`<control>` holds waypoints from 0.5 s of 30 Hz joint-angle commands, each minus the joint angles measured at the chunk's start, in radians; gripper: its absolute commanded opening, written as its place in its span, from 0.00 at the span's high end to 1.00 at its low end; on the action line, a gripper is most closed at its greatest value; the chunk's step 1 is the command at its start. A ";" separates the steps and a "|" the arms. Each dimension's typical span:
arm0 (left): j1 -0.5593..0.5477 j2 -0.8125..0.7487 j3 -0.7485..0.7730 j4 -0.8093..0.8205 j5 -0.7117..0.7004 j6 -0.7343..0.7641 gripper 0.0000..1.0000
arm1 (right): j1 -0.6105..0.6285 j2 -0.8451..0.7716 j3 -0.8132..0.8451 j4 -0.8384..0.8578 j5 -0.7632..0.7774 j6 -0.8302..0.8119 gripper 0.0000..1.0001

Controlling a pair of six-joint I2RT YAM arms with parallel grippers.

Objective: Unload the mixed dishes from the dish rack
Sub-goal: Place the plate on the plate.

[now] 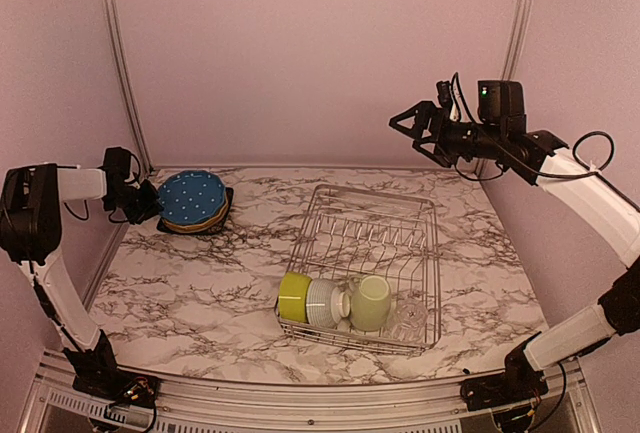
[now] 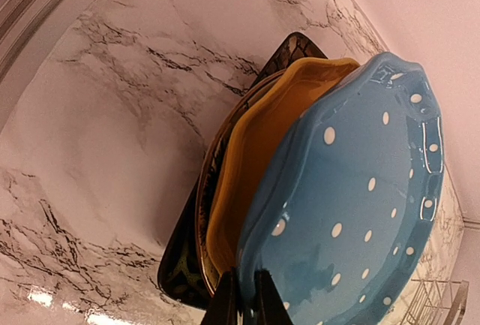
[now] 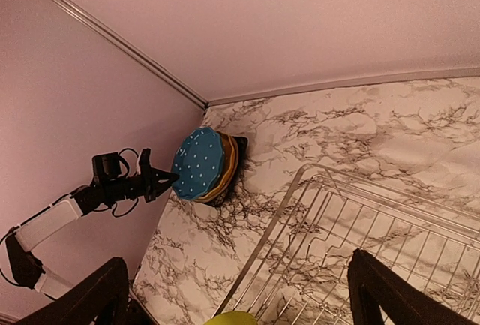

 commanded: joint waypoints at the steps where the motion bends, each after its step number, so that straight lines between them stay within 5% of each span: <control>1: 0.005 -0.008 0.057 0.073 0.041 0.006 1.00 | -0.004 0.003 0.006 0.019 -0.019 0.012 0.02; 5: 0.005 0.002 0.060 0.064 0.042 0.012 1.00 | -0.003 0.013 0.007 0.024 -0.030 0.012 0.01; 15: 0.005 -0.011 0.065 0.032 0.027 0.029 0.79 | -0.004 0.031 0.012 0.023 -0.044 0.005 0.02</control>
